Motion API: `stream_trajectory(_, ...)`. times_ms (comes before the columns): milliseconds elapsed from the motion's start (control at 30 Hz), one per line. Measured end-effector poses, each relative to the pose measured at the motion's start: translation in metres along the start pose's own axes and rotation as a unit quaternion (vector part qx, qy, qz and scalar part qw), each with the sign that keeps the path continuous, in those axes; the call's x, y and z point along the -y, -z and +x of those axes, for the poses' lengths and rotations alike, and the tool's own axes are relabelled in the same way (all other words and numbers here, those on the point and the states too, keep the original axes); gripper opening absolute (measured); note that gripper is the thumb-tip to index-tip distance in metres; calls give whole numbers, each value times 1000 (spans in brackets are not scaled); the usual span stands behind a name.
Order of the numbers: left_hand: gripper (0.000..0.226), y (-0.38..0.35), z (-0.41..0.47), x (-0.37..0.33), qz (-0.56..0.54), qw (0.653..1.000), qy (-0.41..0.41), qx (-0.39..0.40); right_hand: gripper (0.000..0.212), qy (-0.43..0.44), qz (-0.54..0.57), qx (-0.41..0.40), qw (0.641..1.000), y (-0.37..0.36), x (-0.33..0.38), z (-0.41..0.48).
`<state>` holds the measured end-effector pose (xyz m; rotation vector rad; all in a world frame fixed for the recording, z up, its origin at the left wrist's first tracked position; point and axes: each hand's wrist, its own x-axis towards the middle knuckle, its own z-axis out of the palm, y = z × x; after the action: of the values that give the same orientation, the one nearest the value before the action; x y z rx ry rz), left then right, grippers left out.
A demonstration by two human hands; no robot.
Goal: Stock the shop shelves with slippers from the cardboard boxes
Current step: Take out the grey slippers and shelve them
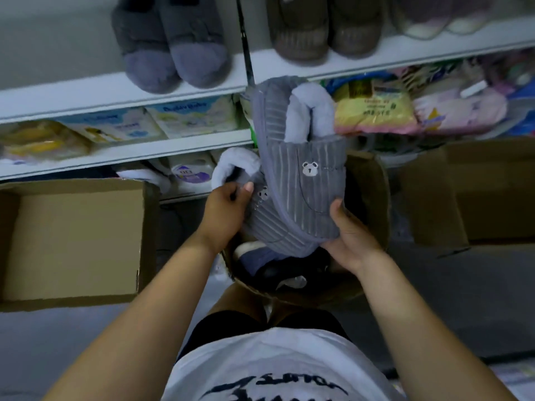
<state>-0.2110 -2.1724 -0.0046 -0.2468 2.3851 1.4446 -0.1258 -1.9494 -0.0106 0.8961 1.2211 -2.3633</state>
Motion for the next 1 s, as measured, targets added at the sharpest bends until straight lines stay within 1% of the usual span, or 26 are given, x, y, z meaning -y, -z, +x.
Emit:
stream_trajectory(67,52,8,-11,-10,-53,998,26,-11,63,-4,-21,18,1000,-12,7,-4)
stream_trajectory(167,70,21,-25,-24,-161,984,78,-5,72,2,-68,37,997,-33,13,-12)
stream_trajectory(200,69,25,-31,-27,-191,979,78,-4,75,8,-87,42,995,-40,12,-13)
stream_trajectory(300,47,41,-50,-33,-292,955,55,-23,84,27,-152,57,986,-64,6,-17)
stream_trajectory(400,42,72,-60,-26,-356,932,54,-47,95,43,-211,77,973,-95,-7,-19)
stream_trajectory(467,47,99,-63,-17,-369,926,49,-59,97,64,-224,83,969,-121,-18,-22)
stream_trajectory(500,46,113,-65,-12,-372,925,46,-69,98,79,-224,83,968,-136,-23,-24)
stream_trajectory(600,32,165,-76,4,-395,914,12,-92,101,128,-237,78,960,-189,-46,-30)
stream_trajectory(667,31,205,-85,15,-406,907,-1,-113,101,150,-248,74,954,-229,-66,-35)
stream_trajectory(733,33,249,-93,30,-418,899,-10,-127,99,164,-254,69,951,-270,-90,-40)
stream_trajectory(800,37,294,-100,49,-447,883,-13,-138,94,171,-243,70,952,-309,-117,-46)
stream_trajectory(833,41,316,-103,59,-463,875,-10,-142,87,173,-230,71,955,-326,-130,-47)
stream_trajectory(933,51,374,-111,89,-509,848,-7,-145,54,201,-211,47,955,-369,-166,-54)
stream_trajectory(1000,54,406,-115,108,-525,839,-7,-142,47,217,-204,18,954,-391,-183,-57)
